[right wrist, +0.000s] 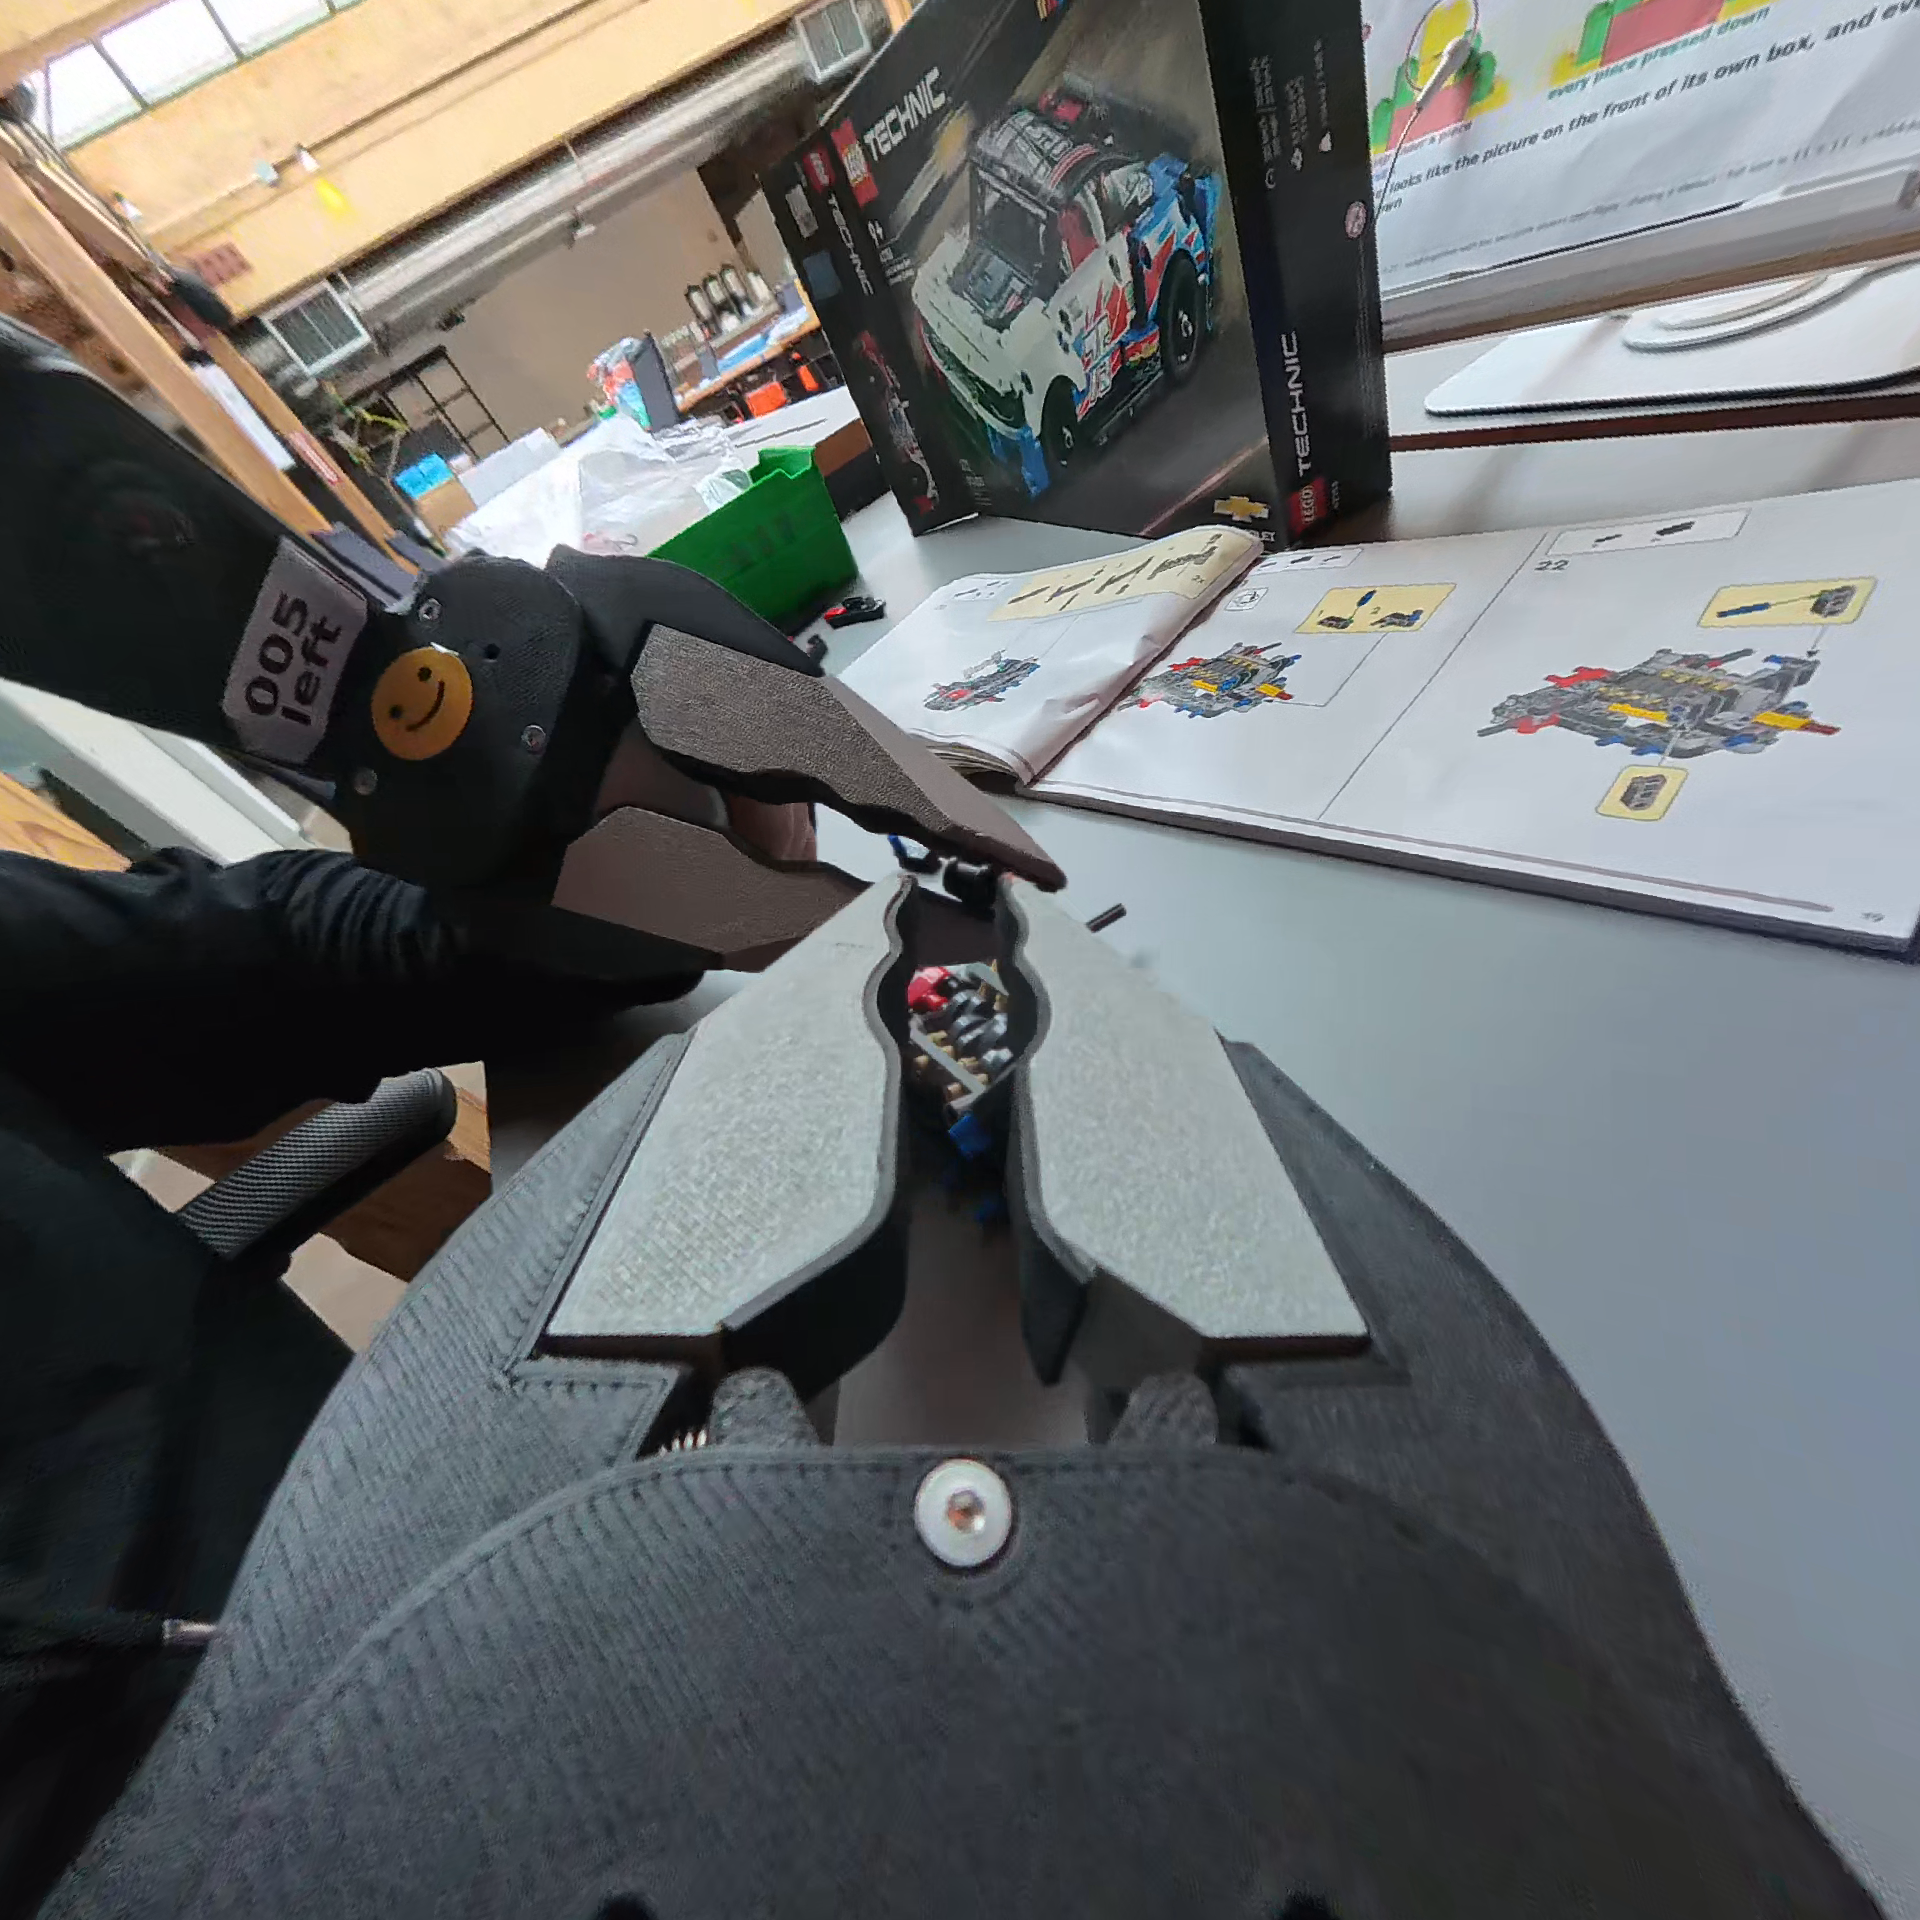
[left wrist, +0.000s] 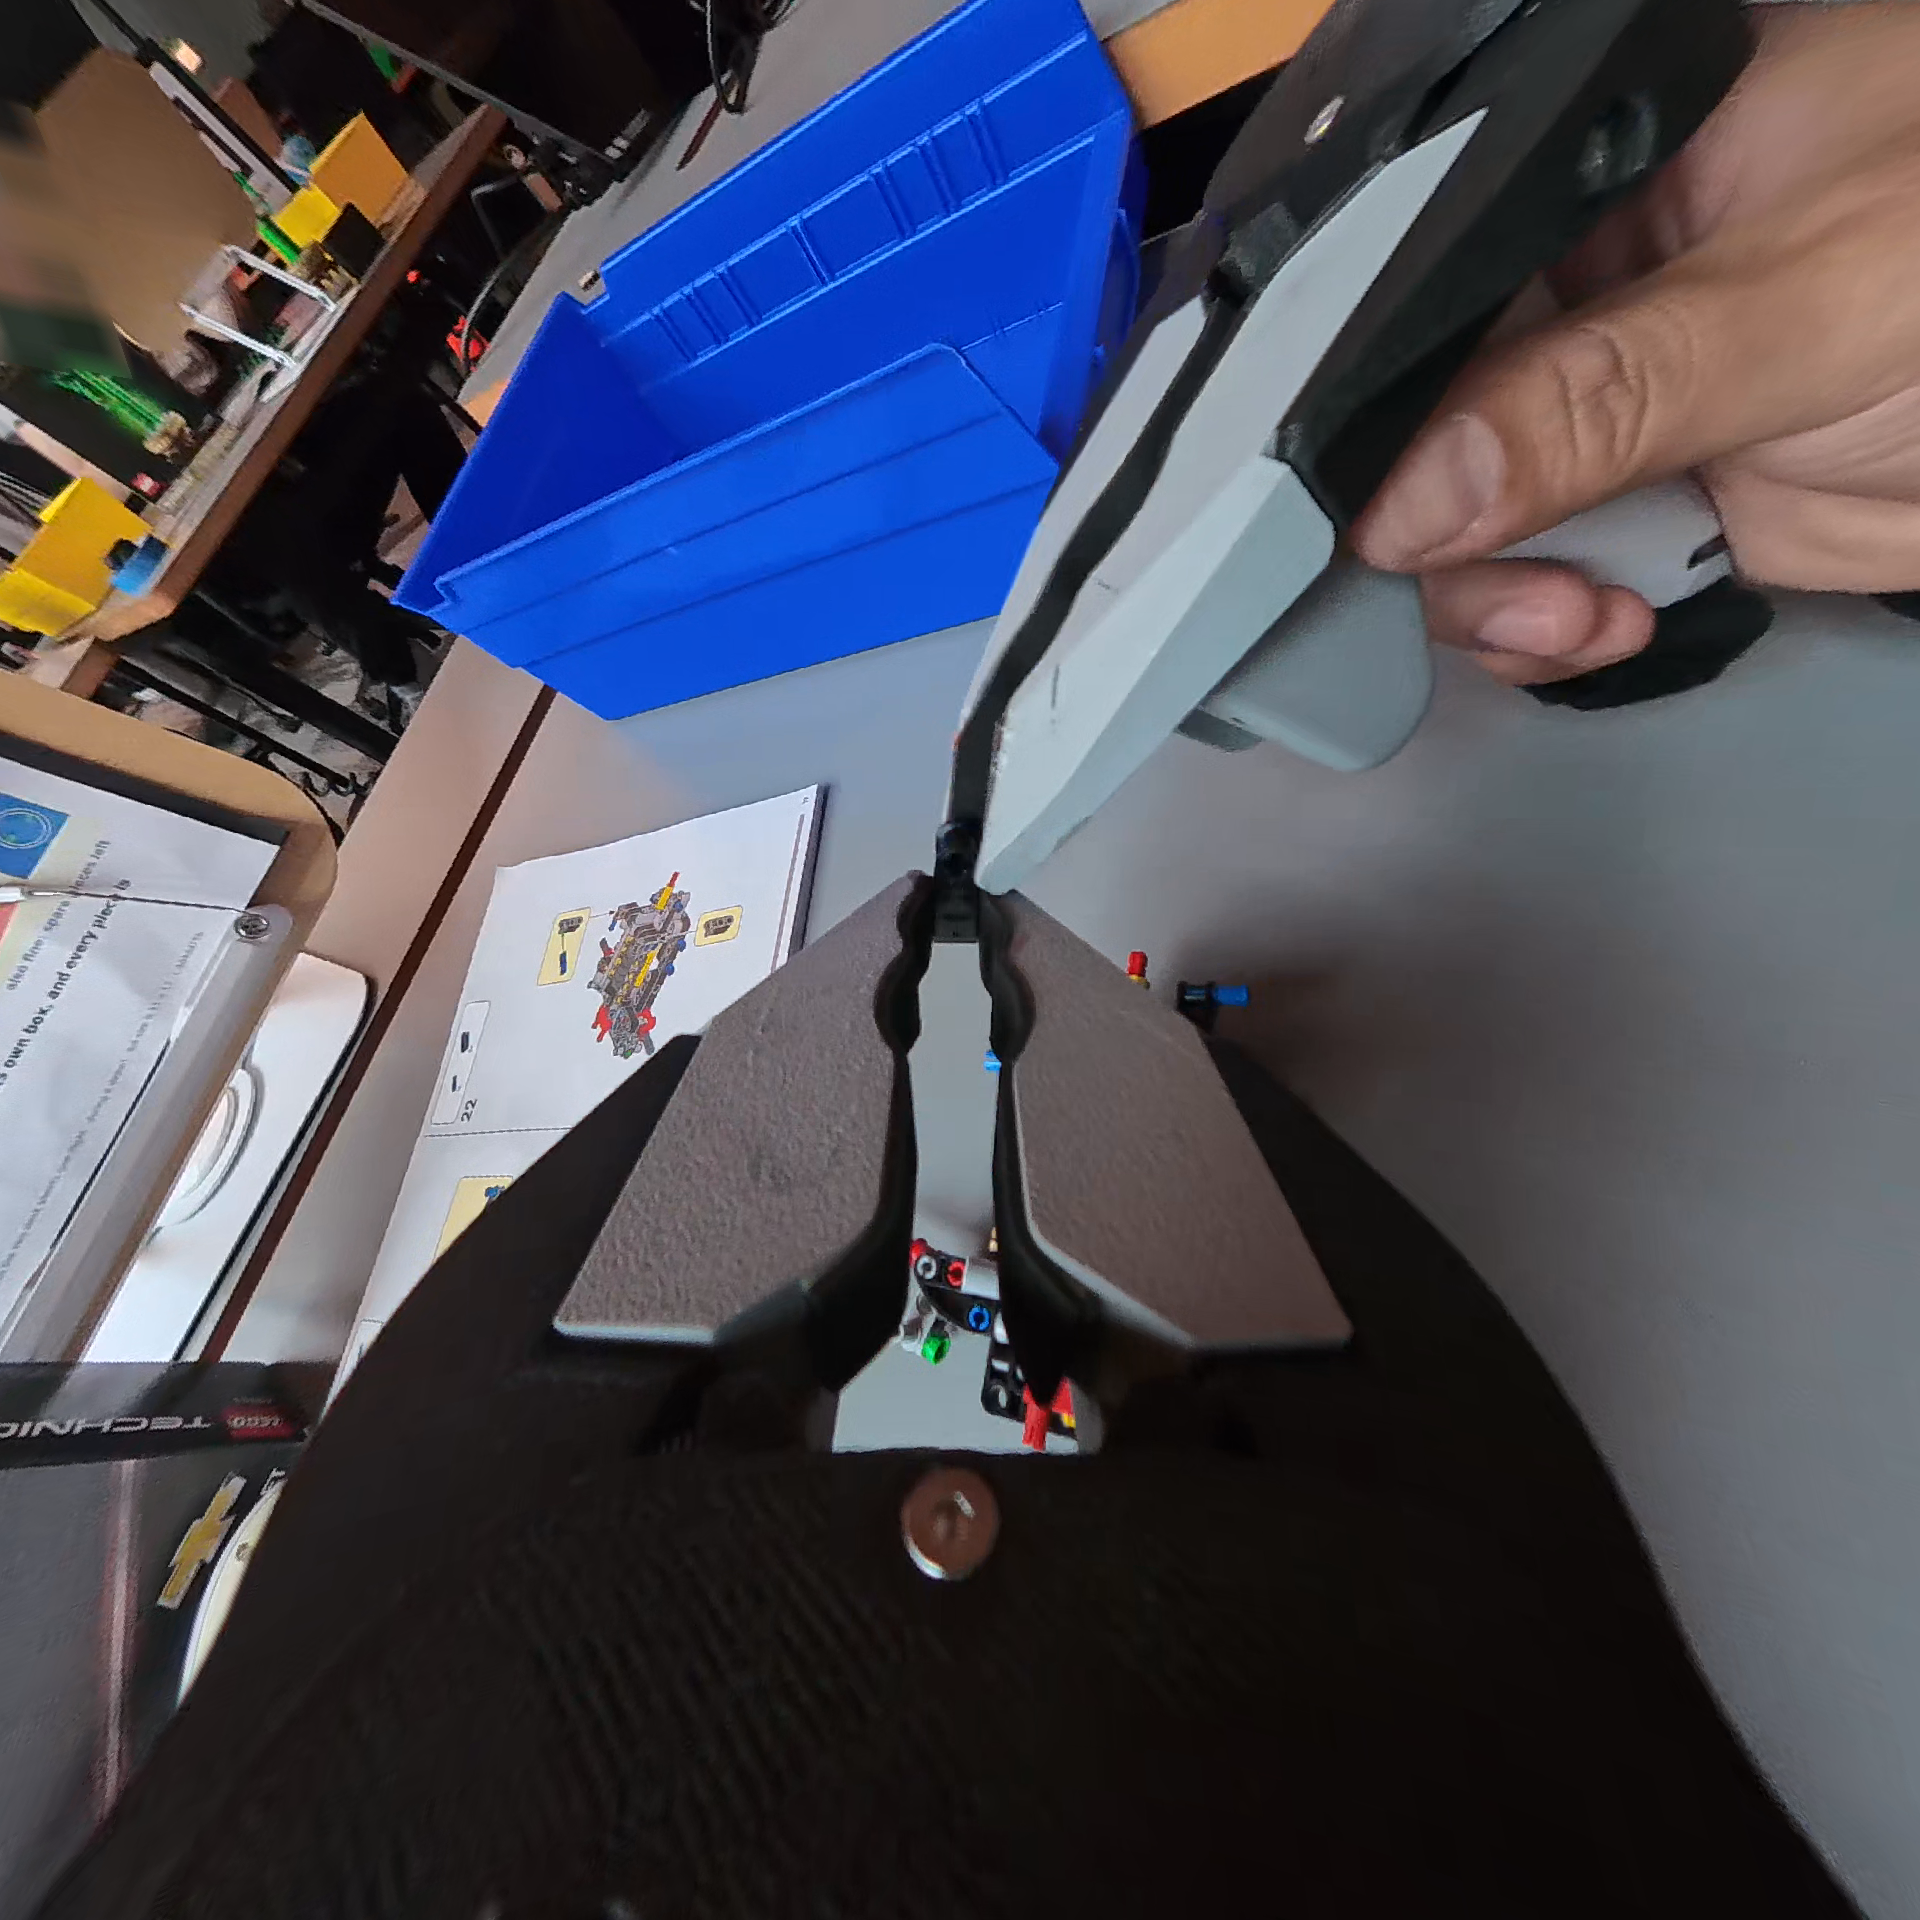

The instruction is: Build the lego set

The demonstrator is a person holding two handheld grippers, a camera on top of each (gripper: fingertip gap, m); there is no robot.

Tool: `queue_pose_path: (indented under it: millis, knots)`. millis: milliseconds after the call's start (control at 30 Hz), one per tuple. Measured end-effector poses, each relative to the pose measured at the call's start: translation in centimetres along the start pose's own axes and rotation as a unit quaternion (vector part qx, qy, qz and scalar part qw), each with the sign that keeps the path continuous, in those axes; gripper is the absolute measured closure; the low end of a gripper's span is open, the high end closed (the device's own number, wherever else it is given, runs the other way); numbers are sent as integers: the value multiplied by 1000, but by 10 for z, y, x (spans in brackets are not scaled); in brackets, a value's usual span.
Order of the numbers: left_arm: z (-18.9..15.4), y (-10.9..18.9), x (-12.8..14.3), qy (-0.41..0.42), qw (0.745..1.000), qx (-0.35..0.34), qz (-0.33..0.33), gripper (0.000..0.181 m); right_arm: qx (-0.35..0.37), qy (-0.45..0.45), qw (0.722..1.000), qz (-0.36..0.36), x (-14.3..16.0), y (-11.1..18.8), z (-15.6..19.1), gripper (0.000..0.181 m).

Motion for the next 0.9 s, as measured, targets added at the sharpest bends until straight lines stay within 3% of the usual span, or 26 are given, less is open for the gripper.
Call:
queue_pose_path:
  millis: [33,133,467,700,900]
  knots:
    - [0,0,0,-3,1000,-3,-3,176,-7,-11,1000,-4,0,0,0,174]
    - [-3,0,0,-42,999,-29,1,176,-22,-35,999,-15,0,0,-2,180]
    - [-9,-6,4,-102,993,-49,39,175,36,-10,999,32,4,-6,-4,159]
    - [-12,-7,7,-142,986,-73,51,176,68,17,997,40,4,-3,-9,177]
    - [-10,-6,6,-129,988,-71,42,176,28,-25,999,20,6,-4,-9,168]
Point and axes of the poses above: each gripper's, where its closed fingertips meet, y back along the fingers, x out of its underside, z = x × y across the jaws, the point moved 6 cm from there along y, back along the fingers, and after that the axes turned 8 degrees about -y, right-handed, at the moved point
